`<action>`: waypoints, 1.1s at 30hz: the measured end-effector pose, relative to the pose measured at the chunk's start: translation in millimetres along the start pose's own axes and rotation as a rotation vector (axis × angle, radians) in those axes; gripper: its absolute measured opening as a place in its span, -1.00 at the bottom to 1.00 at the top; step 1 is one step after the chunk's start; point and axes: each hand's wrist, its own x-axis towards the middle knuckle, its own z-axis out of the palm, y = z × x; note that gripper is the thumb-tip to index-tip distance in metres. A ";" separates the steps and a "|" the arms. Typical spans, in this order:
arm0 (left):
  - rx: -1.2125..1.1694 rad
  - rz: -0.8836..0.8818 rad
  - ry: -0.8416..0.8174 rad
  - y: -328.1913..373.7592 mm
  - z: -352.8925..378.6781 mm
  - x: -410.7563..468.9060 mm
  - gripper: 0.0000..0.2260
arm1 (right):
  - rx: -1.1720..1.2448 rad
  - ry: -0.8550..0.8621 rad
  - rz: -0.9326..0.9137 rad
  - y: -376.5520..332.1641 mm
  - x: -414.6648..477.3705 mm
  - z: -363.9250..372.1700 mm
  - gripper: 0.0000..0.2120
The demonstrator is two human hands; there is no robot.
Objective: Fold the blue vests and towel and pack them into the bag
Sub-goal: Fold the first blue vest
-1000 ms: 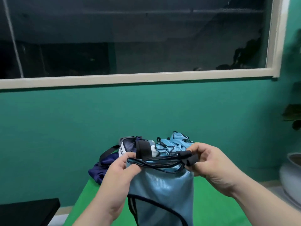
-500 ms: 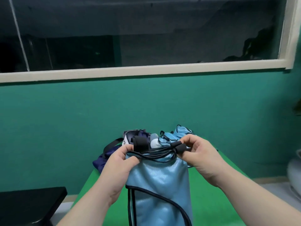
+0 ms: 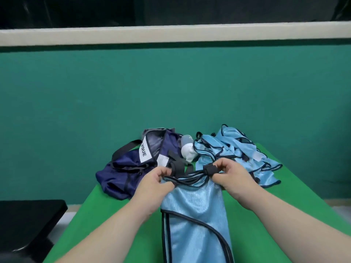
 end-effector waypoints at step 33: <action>0.559 -0.059 -0.239 -84.4 62.2 -108.5 -0.73 | 0.060 0.059 0.188 143.5 -83.1 13.8 -0.72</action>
